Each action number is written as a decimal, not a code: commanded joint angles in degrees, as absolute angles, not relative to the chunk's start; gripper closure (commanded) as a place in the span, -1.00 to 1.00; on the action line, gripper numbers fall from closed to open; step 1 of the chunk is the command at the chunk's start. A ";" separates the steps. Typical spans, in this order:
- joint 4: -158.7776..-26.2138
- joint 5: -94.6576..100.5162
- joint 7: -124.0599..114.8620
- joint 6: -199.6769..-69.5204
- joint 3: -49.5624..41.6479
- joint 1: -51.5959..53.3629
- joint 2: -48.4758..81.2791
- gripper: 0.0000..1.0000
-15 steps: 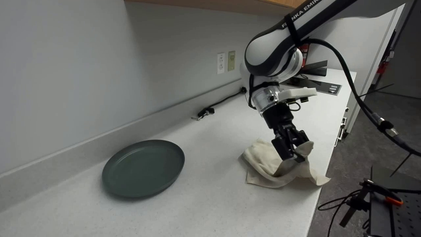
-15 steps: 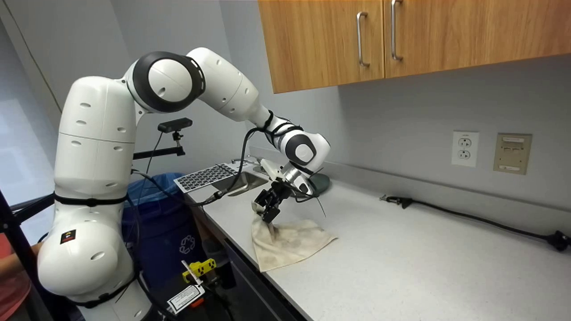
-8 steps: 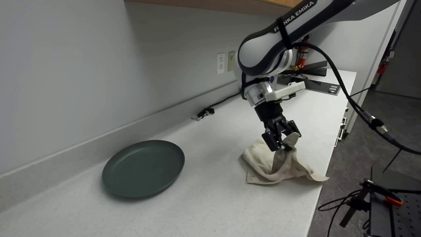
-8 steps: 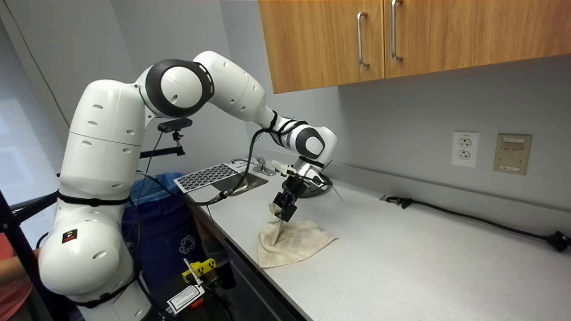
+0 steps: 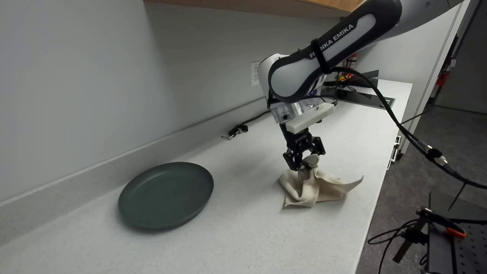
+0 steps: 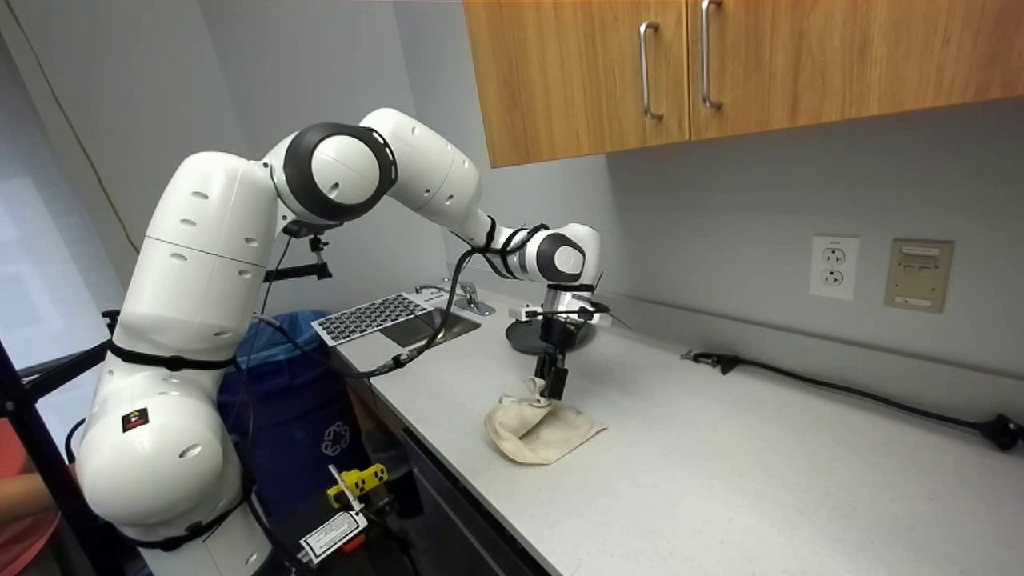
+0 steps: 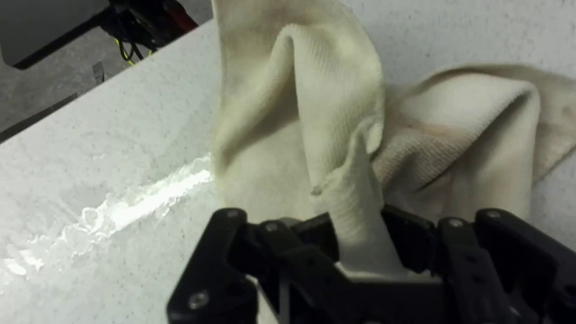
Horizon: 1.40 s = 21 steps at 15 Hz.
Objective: Fold the towel once
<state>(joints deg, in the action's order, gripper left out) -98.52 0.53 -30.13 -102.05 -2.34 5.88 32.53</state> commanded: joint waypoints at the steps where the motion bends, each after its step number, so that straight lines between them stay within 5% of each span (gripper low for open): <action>1: -97.76 4.15 -36.86 -109.25 -4.03 9.36 34.16 1.00; 3: -97.93 5.60 -39.55 -112.03 -4.17 10.30 34.54 1.00; 4: -97.95 6.27 -40.62 -112.86 -4.24 10.68 34.73 0.50; 6: -97.99 7.78 -42.27 -113.88 -4.33 11.25 34.92 0.37; 15: -98.73 10.54 -43.48 -120.39 -4.22 11.22 35.21 -0.97; 21: -99.52 9.36 -42.72 -127.07 -4.00 10.93 35.74 -1.00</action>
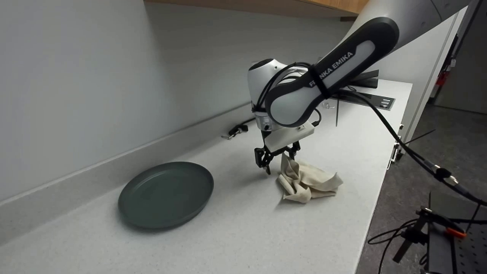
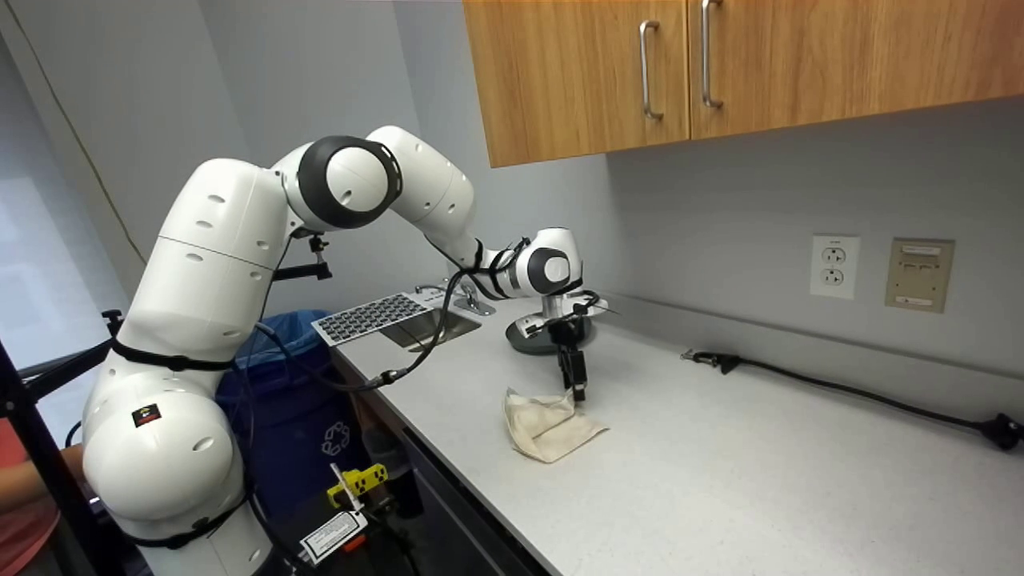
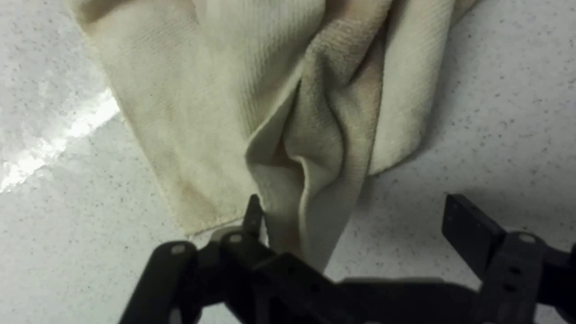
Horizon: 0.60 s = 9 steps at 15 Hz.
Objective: Fold the towel once
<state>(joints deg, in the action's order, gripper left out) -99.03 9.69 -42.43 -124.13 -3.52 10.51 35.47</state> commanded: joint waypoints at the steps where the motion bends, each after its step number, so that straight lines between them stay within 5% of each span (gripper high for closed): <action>1: -99.64 9.18 -42.72 -127.58 -3.99 10.93 35.77 -1.00; 9: -99.25 9.22 -42.15 -126.21 -4.08 11.00 35.75 -1.00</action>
